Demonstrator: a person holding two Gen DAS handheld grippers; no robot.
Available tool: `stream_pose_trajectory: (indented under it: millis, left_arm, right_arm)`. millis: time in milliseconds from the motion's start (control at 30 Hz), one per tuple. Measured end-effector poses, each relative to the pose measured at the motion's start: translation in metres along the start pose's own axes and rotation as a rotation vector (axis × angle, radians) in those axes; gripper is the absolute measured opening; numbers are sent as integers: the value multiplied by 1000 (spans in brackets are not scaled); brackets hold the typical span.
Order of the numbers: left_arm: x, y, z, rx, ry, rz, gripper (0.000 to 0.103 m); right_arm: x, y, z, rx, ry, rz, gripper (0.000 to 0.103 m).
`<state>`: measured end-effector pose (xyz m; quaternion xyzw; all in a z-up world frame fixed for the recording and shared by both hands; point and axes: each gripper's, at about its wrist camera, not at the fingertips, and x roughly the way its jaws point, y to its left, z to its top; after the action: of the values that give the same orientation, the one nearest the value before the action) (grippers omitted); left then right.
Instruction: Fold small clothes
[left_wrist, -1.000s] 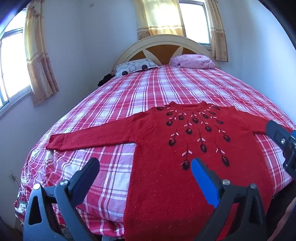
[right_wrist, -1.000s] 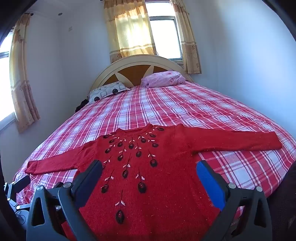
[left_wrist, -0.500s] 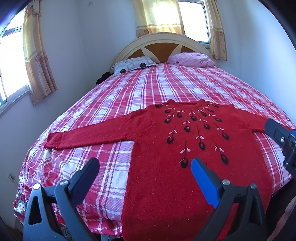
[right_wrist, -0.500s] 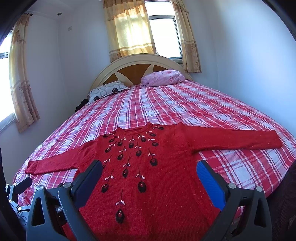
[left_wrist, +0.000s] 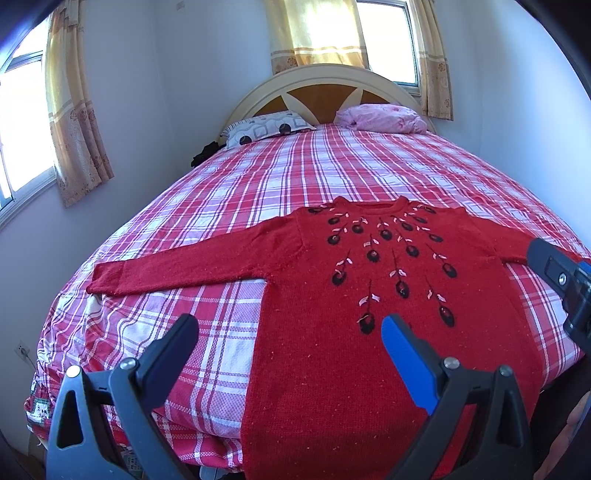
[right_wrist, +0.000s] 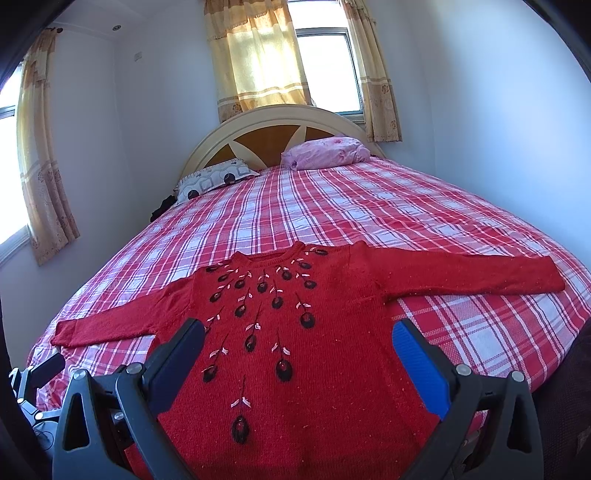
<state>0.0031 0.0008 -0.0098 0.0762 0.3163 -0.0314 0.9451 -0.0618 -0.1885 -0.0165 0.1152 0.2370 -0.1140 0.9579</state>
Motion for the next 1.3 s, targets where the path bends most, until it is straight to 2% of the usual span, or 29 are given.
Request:
stream_pose_trajectory:
  millis: [1300]
  left_arm:
    - [3, -2, -6, -4, 14, -5, 101]
  right_arm:
    - [6, -4, -1, 12, 27, 1, 102]
